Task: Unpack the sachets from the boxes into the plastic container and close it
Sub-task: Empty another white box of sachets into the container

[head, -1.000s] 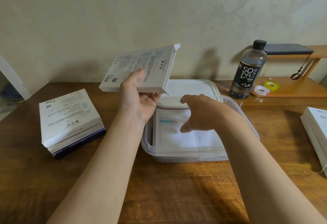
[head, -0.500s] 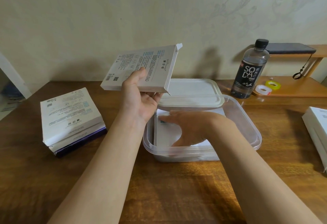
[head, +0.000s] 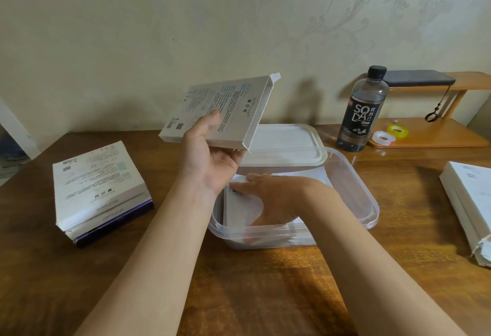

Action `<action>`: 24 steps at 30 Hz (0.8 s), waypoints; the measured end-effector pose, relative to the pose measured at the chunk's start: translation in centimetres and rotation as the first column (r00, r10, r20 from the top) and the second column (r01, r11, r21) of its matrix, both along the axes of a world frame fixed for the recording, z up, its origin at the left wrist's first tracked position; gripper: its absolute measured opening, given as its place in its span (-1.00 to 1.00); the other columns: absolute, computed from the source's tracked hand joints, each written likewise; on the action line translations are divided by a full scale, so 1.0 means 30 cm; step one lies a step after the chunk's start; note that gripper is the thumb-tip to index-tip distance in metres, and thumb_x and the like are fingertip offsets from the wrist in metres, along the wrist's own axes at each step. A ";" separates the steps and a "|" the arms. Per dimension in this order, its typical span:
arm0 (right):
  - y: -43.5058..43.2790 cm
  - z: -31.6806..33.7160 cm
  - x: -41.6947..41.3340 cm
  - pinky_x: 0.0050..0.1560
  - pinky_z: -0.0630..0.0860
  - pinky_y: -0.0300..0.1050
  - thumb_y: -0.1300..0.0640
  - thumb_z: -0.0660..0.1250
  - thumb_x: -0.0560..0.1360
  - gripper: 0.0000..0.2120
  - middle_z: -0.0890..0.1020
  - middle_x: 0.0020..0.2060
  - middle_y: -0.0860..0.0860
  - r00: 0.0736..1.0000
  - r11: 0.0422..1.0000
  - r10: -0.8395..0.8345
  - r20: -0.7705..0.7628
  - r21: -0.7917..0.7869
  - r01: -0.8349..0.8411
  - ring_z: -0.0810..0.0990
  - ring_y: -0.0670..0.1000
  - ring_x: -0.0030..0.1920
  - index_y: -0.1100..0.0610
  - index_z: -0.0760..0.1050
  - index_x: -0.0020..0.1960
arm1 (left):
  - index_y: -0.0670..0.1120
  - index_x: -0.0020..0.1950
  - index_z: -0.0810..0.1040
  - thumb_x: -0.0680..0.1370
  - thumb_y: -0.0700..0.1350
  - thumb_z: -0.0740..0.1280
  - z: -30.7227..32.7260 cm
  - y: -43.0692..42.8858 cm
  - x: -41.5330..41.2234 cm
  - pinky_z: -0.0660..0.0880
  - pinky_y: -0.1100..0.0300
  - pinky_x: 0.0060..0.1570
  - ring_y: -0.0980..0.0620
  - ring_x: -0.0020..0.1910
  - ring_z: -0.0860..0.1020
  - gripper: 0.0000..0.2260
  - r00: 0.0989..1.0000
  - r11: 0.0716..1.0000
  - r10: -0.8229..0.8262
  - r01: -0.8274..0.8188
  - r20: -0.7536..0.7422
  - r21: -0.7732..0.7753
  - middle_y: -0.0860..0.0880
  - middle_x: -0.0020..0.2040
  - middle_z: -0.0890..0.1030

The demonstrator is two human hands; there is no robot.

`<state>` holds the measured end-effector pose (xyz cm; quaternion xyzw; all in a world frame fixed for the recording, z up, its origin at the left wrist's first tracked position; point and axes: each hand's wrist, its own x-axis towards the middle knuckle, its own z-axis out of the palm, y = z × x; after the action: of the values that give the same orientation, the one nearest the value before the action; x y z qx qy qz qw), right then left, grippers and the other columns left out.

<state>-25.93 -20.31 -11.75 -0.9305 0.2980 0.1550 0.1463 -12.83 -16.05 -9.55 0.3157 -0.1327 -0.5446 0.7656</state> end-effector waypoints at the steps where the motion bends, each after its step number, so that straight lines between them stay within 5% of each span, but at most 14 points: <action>1: -0.001 0.004 -0.004 0.52 0.13 0.05 -0.21 0.38 0.52 -0.16 0.10 0.60 -0.04 1.000 1.000 -0.008 0.018 0.014 0.008 0.11 0.09 0.58 -0.16 -0.06 0.62 | -0.07 0.19 0.65 0.57 -0.10 0.37 0.002 -0.001 -0.001 0.60 0.15 -0.26 -0.04 -0.17 0.68 -0.79 1.000 1.000 -0.024 0.024 -0.012 0.001 -0.07 -0.06 0.73; 4: -0.012 0.027 -0.030 0.52 0.16 0.06 -0.26 0.42 0.46 -0.12 0.17 0.59 -0.13 0.987 0.995 -0.083 0.141 0.074 0.073 0.18 0.03 0.56 -0.20 0.00 0.61 | -0.12 0.01 0.75 0.58 -0.02 0.36 0.015 0.000 0.006 0.64 0.12 -0.16 -0.06 -0.09 0.67 -0.78 0.993 0.995 -0.097 0.097 -0.073 -0.009 -0.09 -0.01 0.73; 7: -0.029 0.092 -0.106 0.45 0.29 -0.05 -0.16 0.42 0.49 -0.25 0.31 0.53 -0.14 0.916 0.970 -0.240 0.323 0.050 0.236 0.32 -0.03 0.49 -0.17 0.15 0.58 | -0.16 0.25 0.63 0.56 0.04 0.39 0.038 0.008 0.007 0.64 0.15 -0.41 -0.09 -0.10 0.69 -0.64 0.978 0.990 -0.141 0.143 -0.153 0.004 -0.15 0.09 0.69; 10: -0.048 0.172 -0.221 0.23 0.48 -0.16 0.08 0.37 0.57 -0.56 0.56 0.31 -0.09 0.662 0.888 -0.447 0.602 0.207 0.411 0.54 -0.07 0.27 -0.06 0.43 0.43 | -0.20 0.07 0.58 0.53 0.04 0.42 0.066 0.021 -0.024 0.57 0.21 -0.53 -0.09 -0.25 0.66 -0.69 0.971 0.984 -0.149 0.164 -0.186 0.063 -0.18 -0.01 0.65; 13: -0.051 0.248 -0.344 0.19 0.57 -0.06 0.21 0.29 0.60 -0.73 0.66 0.09 -0.07 0.390 0.806 -0.535 0.749 0.314 0.502 0.62 -0.06 0.12 0.05 0.57 0.28 | -0.19 0.07 0.56 0.48 0.06 0.48 0.088 0.026 -0.077 0.57 0.22 -0.55 -0.11 -0.32 0.65 -0.64 0.961 0.968 -0.205 0.228 -0.187 0.109 -0.18 0.05 0.62; 15: -0.028 0.297 -0.428 -0.04 0.60 -0.22 0.25 0.27 0.59 -0.77 0.67 -0.04 -0.08 0.263 0.781 -0.508 0.820 0.310 0.541 0.64 -0.08 0.01 0.07 0.61 0.18 | -0.18 0.00 0.64 0.46 0.09 0.49 0.108 0.032 -0.129 0.55 0.24 -0.56 -0.09 -0.36 0.65 -0.66 0.952 0.953 -0.255 0.277 -0.168 0.124 -0.17 -0.05 0.64; 18: 0.061 0.366 -0.532 -0.28 0.44 -0.45 0.29 0.31 0.51 -0.80 0.67 -0.20 -0.15 0.163 0.779 -0.209 0.964 0.063 0.623 0.62 -0.18 -0.19 0.04 0.65 -0.06 | -0.17 0.02 0.67 0.51 0.11 0.44 0.141 0.064 -0.233 0.54 0.25 -0.55 -0.03 -0.33 0.66 -0.66 0.950 0.948 -0.292 0.303 -0.113 0.099 -0.11 -0.13 0.67; 20: 0.143 0.379 -0.565 -0.27 0.46 -0.40 0.31 0.34 0.47 -0.82 0.68 -0.20 -0.11 0.217 0.806 0.003 0.976 -0.131 0.577 0.60 -0.16 -0.25 0.09 0.67 -0.09 | -0.12 0.11 0.63 0.55 0.11 0.40 0.150 0.086 -0.292 0.58 0.24 -0.50 -0.01 -0.27 0.67 -0.69 0.951 0.951 -0.301 0.305 -0.070 0.051 -0.08 -0.12 0.69; 24: 0.234 0.321 -0.558 -0.18 0.60 -0.25 0.26 0.32 0.46 -0.75 0.70 0.00 -0.05 0.534 0.770 0.208 0.820 -0.474 0.428 0.64 -0.13 -0.11 0.14 0.70 0.06 | -0.13 0.18 0.60 0.64 0.11 0.26 0.161 0.130 -0.363 0.60 0.24 -0.40 -0.01 -0.26 0.71 -0.65 0.949 0.950 -0.314 0.313 0.028 0.007 -0.09 -0.16 0.72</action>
<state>-42.67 -13.27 -2.11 -0.8563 0.2863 -0.4283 -0.0378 -23.71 -12.13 -4.71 0.2993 -0.1914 -0.6548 0.6671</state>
